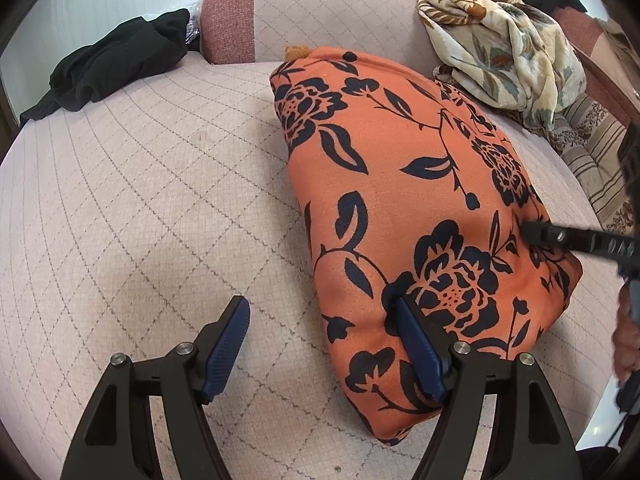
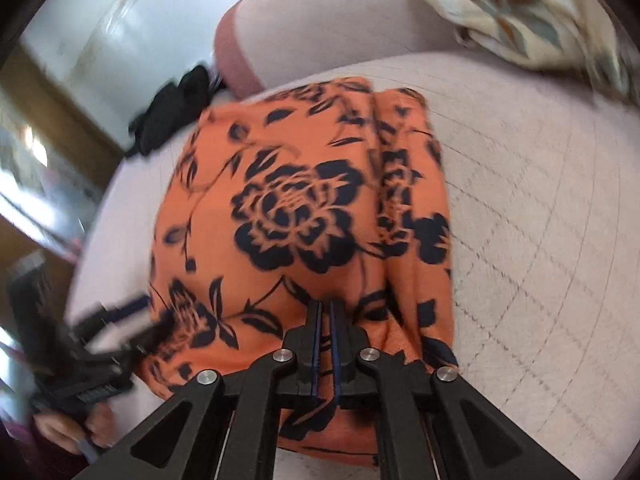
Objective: Fold small clothes
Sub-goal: 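Straighten the bundle edges with the right tool, left tool held open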
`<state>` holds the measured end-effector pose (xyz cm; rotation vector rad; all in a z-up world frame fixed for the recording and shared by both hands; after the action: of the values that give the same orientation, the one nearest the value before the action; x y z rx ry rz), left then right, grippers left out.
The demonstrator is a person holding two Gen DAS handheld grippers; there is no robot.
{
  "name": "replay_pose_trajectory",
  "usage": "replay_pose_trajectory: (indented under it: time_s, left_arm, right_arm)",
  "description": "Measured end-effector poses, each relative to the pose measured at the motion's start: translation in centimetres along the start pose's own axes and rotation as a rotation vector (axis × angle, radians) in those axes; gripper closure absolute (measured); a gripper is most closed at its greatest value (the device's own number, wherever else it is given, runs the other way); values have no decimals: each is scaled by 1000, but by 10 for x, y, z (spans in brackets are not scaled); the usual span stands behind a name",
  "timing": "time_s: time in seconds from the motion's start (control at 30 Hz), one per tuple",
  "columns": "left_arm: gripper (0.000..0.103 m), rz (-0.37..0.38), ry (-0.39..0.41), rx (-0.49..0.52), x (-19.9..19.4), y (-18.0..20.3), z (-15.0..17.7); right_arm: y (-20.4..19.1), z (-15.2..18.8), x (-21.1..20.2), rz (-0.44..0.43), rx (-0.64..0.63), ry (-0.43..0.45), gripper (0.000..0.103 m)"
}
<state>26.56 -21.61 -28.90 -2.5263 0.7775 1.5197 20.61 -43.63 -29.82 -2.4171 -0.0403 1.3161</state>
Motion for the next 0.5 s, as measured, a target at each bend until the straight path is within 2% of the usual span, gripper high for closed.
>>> replay_pose_trajectory:
  time_s: [0.03, 0.13, 0.27, 0.37, 0.4, 0.43, 0.47, 0.5]
  left_arm:
    - [26, -4, 2, 3, 0, 1, 0]
    - [26, -26, 17, 27, -2, 4, 1]
    - [26, -46, 29, 51, -5, 6, 1]
    - [26, -46, 32, 55, -7, 7, 1]
    - [26, -49, 35, 63, -8, 8, 2]
    - [26, -55, 37, 71, -9, 8, 3]
    - [26, -56, 44, 72, -10, 8, 4]
    - [26, -58, 45, 74, -12, 8, 6]
  right_arm:
    - [-1, -6, -4, 11, 10, -6, 98]
    - [-15, -35, -23, 43, -36, 75, 94]
    - [-29, -90, -15, 71, 2, 121, 93]
    - [-22, -123, 20, 96, 70, 89, 93]
    - [-13, -130, 37, 123, 95, 48, 92]
    - [-3, -132, 61, 138, 117, -31, 92]
    - [4, -132, 77, 104, 159, -80, 92]
    - [5, -134, 75, 88, 191, -56, 93]
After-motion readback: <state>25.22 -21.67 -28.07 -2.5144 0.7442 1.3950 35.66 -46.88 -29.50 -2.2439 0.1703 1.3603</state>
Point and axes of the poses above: each gripper's, at about its wrist camera, not at the fingertips, and x roughly the way its jaws point, y to its right, z to its underside, the point moved 3 cm from there along x, roughly the way its jaws point, and after that the axes turned 5 degrees about -x, right-handed, at the moved point
